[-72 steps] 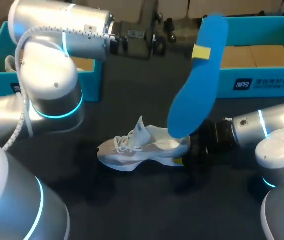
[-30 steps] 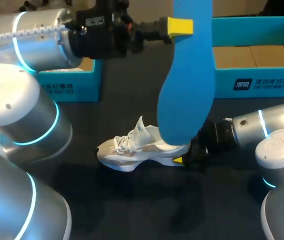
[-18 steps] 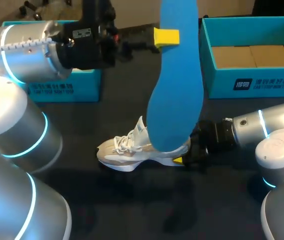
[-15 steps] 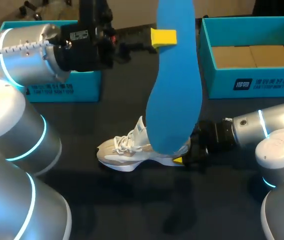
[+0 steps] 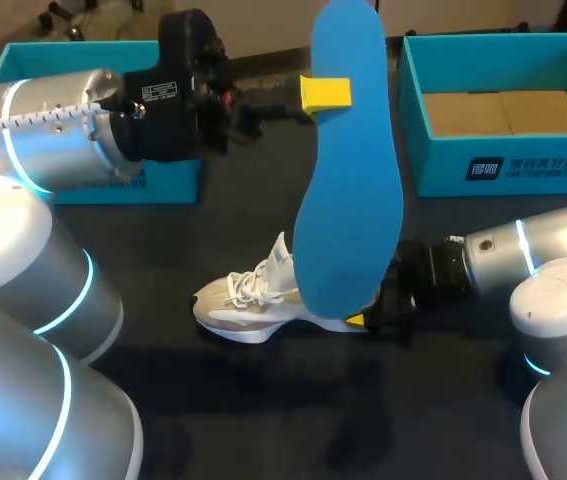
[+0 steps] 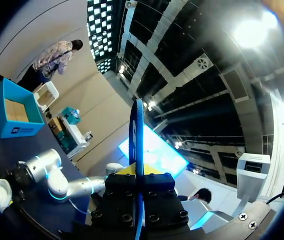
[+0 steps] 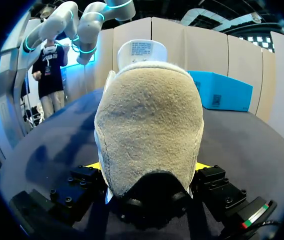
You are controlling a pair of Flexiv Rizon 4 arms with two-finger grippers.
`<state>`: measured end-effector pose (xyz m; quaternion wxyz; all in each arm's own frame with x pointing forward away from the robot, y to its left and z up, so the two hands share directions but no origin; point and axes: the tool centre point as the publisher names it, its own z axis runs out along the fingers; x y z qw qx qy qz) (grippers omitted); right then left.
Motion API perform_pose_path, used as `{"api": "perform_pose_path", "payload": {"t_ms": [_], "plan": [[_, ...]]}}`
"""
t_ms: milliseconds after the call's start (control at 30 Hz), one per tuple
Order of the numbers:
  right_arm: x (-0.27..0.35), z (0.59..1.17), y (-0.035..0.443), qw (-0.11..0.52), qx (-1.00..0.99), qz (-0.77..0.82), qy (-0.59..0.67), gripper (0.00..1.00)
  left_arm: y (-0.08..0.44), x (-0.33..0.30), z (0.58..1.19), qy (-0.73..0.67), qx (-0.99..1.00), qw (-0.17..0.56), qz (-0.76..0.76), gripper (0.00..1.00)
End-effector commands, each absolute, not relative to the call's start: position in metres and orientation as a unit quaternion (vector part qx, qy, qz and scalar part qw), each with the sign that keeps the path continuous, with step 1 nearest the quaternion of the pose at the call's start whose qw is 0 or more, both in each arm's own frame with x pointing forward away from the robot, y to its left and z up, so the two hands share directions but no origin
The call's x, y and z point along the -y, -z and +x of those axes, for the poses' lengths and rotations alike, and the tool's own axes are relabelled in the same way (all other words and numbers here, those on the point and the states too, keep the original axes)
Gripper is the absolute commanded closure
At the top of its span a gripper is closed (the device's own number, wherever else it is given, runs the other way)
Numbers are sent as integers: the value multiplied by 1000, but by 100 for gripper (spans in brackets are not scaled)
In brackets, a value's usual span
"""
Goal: Take the shoe out of the shoebox, open the shoe tongue, remove and reinsert the insole, then place the shoe into the shoebox
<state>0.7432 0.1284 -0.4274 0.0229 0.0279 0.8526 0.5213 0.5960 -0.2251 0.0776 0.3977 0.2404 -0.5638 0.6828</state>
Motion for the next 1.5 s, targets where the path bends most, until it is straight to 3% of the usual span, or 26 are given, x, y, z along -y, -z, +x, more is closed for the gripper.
{"api": "perform_pose_path", "payload": {"t_ms": [33,67,100,133,767,1500], "plan": [[-132,742,433,24,-853,28,-520,91,-79,227,591,-686,560,396,243,100],[-132,742,433,24,-853,28,-520,67,-79,227,591,-686,560,396,243,100],[-132,742,433,24,-853,28,-520,22,-79,227,591,-686,560,396,243,100],[-132,742,433,24,-853,28,-520,0,-79,227,591,-686,560,396,243,100],[-116,739,401,17,-889,50,-455,0,-79,227,591,-686,560,396,243,100],[-112,731,354,-3,-956,97,-278,0,-79,227,591,-686,560,396,243,100]]}}
